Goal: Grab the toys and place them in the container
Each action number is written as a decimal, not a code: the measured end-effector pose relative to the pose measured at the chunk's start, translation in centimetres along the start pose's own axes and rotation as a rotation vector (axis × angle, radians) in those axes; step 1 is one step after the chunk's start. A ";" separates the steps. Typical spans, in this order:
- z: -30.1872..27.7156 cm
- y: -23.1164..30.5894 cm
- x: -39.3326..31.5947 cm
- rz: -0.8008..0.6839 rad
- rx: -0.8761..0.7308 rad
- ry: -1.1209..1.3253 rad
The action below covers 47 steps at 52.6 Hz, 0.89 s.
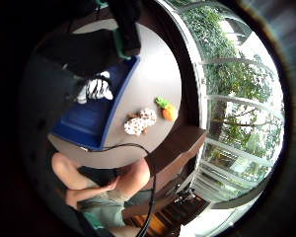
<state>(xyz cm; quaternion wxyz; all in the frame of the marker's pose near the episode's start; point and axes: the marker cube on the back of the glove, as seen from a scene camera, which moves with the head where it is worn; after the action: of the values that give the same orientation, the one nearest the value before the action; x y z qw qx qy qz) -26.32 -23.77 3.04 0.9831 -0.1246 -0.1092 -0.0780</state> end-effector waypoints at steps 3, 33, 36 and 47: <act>-0.5 0.6 1.6 0.015 0.006 0.002; 2.8 6.3 19.8 0.105 -0.049 -0.063; 4.5 6.5 20.7 0.086 -0.080 -0.058; 13.6 6.2 22.0 -0.023 -0.199 -0.112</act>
<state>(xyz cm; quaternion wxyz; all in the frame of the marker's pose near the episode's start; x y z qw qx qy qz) -6.61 -17.04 19.63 0.9572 -0.2246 -0.1573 -0.0928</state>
